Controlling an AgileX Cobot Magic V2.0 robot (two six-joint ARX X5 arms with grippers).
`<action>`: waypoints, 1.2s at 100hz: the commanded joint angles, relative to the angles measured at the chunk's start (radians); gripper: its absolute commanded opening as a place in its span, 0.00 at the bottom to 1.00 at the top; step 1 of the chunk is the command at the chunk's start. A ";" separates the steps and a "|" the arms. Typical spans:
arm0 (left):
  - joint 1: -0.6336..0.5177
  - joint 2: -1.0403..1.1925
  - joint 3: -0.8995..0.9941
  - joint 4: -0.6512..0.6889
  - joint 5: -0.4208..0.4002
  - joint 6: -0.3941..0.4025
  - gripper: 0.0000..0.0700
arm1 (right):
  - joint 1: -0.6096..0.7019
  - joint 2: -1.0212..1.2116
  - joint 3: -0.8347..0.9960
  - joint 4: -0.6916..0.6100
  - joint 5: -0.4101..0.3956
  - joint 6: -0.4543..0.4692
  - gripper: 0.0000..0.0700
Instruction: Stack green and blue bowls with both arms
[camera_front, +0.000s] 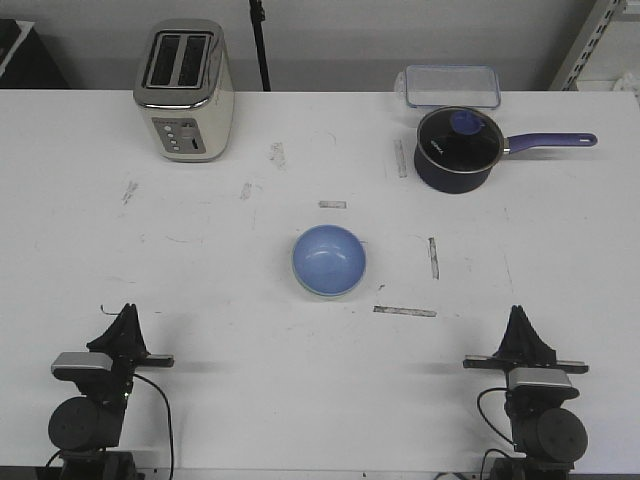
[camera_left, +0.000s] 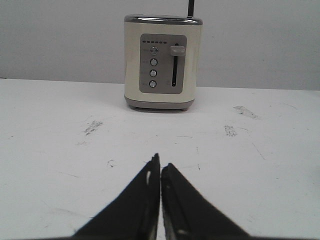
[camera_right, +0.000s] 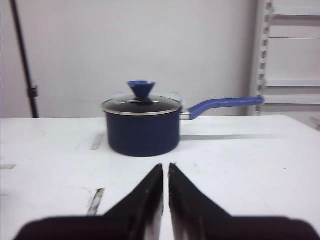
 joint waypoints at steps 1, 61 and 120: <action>0.002 -0.002 -0.022 0.012 0.002 0.005 0.00 | 0.001 0.000 -0.003 0.000 -0.003 0.043 0.01; 0.002 -0.002 -0.022 0.013 0.002 0.005 0.00 | 0.001 0.000 -0.003 -0.011 -0.009 0.056 0.01; 0.002 -0.002 -0.022 0.013 0.002 0.005 0.00 | 0.001 0.000 -0.003 -0.011 -0.009 0.056 0.01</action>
